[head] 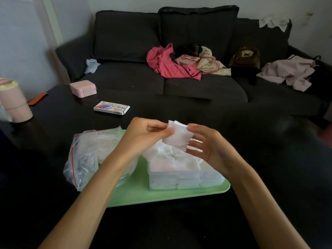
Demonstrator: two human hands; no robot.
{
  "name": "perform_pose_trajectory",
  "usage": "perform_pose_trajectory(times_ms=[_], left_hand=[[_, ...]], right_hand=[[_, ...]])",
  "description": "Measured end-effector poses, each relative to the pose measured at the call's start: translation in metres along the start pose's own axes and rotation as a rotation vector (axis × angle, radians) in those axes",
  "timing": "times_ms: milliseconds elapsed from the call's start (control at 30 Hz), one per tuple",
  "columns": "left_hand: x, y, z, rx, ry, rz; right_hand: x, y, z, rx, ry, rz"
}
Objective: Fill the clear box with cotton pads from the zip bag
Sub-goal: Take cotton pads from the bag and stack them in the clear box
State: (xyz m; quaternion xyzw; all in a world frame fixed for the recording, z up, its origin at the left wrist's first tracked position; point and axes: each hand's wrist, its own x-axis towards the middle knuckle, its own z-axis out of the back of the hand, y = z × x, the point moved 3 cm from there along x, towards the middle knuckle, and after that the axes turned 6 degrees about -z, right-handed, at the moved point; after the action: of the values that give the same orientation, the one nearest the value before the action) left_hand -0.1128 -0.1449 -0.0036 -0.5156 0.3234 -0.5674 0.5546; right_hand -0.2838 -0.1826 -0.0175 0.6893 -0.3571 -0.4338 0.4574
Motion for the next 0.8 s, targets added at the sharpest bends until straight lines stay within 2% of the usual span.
perform_pose_trajectory(times_ms=[67, 200, 267, 333, 400, 467, 700, 800], left_hand=[[0.0, 0.002, -0.005, -0.018, -0.027, -0.011], [0.004, 0.006, 0.0, -0.022, -0.151, -0.014], [0.008, 0.013, 0.013, 0.172, -0.193, 0.02], [0.011, 0.023, 0.021, 0.402, -0.102, 0.123], [0.01, 0.035, 0.021, 0.551, 0.034, 0.23], [0.01, 0.042, 0.018, 0.646, 0.059, 0.247], [0.011, 0.046, 0.011, 0.629, -0.15, 0.161], [0.012, 0.046, 0.011, 0.642, -0.185, 0.144]], right_hand=[[0.001, -0.002, -0.004, -0.111, -0.117, 0.093], [0.0, 0.011, 0.009, 0.033, -0.305, 0.301], [-0.003, 0.022, 0.026, -0.018, -0.373, 0.334], [-0.003, 0.024, 0.039, -0.111, -0.405, 0.333], [-0.002, 0.021, 0.044, -0.177, -0.427, 0.32], [0.0, 0.017, 0.044, -0.236, -0.431, 0.319], [0.01, 0.01, 0.035, -0.316, -0.334, 0.236], [0.019, -0.001, 0.024, -0.511, -0.274, 0.209]])
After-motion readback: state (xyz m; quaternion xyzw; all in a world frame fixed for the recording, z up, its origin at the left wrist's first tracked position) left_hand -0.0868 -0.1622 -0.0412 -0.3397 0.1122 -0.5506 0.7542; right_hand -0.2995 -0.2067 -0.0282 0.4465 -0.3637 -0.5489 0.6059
